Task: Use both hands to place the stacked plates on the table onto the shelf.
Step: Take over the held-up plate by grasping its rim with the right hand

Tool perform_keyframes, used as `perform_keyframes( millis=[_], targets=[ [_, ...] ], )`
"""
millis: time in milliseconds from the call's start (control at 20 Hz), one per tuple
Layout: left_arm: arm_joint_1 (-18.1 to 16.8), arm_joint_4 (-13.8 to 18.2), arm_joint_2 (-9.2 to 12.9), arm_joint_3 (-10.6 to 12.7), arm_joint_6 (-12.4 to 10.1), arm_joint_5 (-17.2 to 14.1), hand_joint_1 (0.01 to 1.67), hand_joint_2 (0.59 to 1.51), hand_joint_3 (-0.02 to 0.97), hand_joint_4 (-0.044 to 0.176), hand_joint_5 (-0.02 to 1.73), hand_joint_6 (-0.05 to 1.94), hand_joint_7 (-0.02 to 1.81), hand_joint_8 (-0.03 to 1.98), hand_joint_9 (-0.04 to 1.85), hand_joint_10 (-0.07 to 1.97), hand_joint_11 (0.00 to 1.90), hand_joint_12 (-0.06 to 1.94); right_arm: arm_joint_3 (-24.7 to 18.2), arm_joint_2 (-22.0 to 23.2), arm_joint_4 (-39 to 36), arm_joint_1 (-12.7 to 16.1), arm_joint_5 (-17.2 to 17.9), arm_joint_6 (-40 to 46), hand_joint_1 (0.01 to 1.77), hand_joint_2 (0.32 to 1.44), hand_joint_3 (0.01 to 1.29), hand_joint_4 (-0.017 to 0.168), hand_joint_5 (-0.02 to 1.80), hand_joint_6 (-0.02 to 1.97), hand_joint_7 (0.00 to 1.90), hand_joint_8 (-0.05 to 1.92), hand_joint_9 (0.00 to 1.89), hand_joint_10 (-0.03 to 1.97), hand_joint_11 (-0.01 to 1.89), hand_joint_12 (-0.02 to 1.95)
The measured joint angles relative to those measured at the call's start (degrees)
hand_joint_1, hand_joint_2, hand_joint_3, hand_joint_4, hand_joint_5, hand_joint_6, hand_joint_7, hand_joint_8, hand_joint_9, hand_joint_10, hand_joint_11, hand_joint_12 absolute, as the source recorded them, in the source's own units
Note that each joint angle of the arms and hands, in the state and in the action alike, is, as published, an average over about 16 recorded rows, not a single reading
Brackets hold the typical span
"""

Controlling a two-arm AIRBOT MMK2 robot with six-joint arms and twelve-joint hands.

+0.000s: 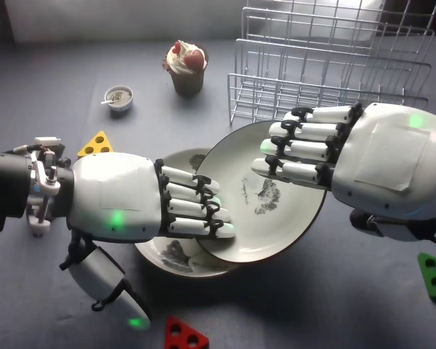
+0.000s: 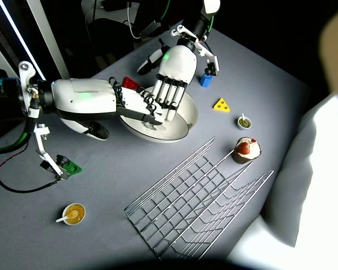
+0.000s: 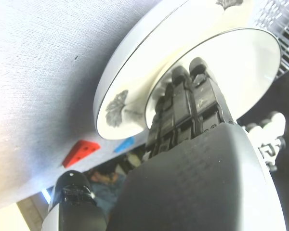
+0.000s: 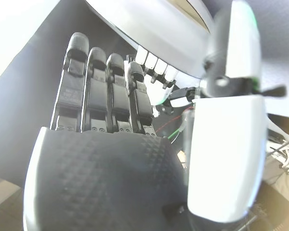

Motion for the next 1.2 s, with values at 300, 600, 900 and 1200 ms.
perform_keyframes(
  millis=[300, 600, 900, 1200],
  targets=[
    [0.0, -0.2, -0.2, 0.4, 0.0, 0.0, 0.01, 0.937, -0.001, -0.007, 0.08, -0.03, 0.12, -0.02, 0.17, 0.02, 0.15, 0.01, 2.5, -3.0, 0.5, 0.4, 0.0, -0.1, 1.24, 0.86, 0.02, 0.004, 0.31, 0.02, 0.30, 0.01, 0.29, 0.00, 0.36, 0.07],
    [0.0, -0.4, -0.5, 0.9, 0.0, 0.0, 0.01, 0.940, -0.001, -0.007, 0.07, -0.03, 0.11, -0.02, 0.15, 0.02, 0.14, 0.01, 5.0, -6.0, 1.1, 0.8, -0.1, -0.4, 1.25, 0.88, 0.02, 0.004, 0.35, 0.02, 0.31, 0.01, 0.29, 0.00, 0.35, 0.06],
    [0.0, -0.5, -0.7, 1.3, 0.0, 0.0, 0.01, 0.942, -0.001, -0.007, 0.06, -0.04, 0.10, -0.02, 0.15, 0.02, 0.14, 0.01, 7.0, -8.6, 1.9, 1.2, -0.2, -0.6, 1.27, 0.90, 0.02, 0.004, 0.46, 0.02, 0.39, 0.01, 0.38, 0.00, 0.43, 0.08],
    [0.0, -0.7, -0.8, 1.5, 0.0, 0.0, 0.01, 0.943, -0.001, -0.007, 0.06, -0.04, 0.10, -0.02, 0.17, 0.01, 0.16, 0.01, 8.0, -10.0, 2.1, 1.5, -0.3, -0.7, 1.36, 0.91, 0.02, 0.005, 0.65, 0.04, 0.61, 0.02, 0.61, 0.00, 0.63, 0.18]
  ],
)
